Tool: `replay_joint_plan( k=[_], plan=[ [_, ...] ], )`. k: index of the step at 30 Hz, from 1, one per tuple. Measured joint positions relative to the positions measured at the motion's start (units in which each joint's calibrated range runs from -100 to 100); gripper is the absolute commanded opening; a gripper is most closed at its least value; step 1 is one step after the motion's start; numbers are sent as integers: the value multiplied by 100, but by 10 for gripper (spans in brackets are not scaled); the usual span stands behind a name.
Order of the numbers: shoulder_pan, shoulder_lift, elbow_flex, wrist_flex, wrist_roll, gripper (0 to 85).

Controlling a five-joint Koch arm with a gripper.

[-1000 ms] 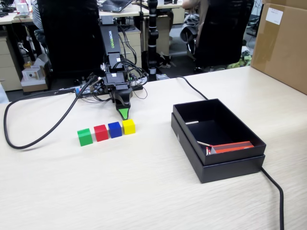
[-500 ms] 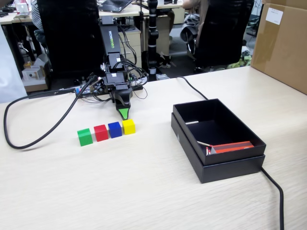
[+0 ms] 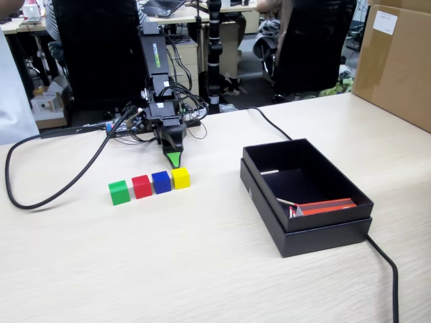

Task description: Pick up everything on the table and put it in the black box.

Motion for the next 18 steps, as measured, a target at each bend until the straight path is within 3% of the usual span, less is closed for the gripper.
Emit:
replay_joint_plan(
  k=[4,8,18],
  plan=[
    [-24,13,73,-101,0,480],
    [-54,13,630,-983,0,477],
    [-220,26,3733,-5536,-83,479]
  ],
)
